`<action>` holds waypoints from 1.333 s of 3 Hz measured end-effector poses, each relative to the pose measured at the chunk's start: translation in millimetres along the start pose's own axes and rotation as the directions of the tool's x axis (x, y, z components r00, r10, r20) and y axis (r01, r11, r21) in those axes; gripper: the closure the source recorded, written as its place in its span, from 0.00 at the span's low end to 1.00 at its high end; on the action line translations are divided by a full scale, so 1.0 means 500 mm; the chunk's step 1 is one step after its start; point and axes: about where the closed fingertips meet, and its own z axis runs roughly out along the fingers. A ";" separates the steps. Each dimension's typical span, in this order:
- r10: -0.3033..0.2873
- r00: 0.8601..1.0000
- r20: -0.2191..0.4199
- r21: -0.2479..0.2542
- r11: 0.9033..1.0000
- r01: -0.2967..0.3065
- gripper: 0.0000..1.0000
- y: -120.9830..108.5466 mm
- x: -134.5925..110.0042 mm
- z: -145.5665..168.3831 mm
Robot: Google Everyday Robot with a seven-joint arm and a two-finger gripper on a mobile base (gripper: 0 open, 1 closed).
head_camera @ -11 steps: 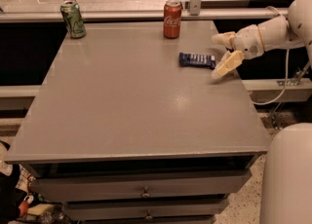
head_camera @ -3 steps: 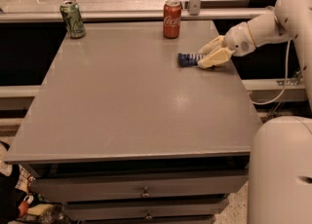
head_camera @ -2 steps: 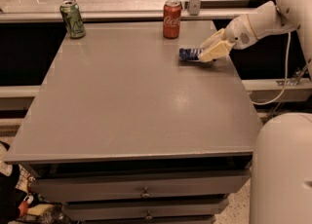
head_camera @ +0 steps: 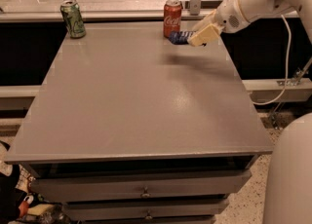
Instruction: Move rxbar blueberry near green can
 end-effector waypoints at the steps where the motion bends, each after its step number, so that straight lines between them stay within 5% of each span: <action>1: -0.032 0.998 0.048 0.003 0.999 0.032 1.00 0.013 -0.052 0.029; 2: -0.074 0.994 0.083 -0.027 0.997 0.076 1.00 0.028 -0.105 0.079; 4: -0.110 0.993 0.035 0.066 0.992 0.107 1.00 0.007 -0.194 0.170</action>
Offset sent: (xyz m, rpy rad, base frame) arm 0.0156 0.0915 0.0195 0.0656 -0.0878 0.1278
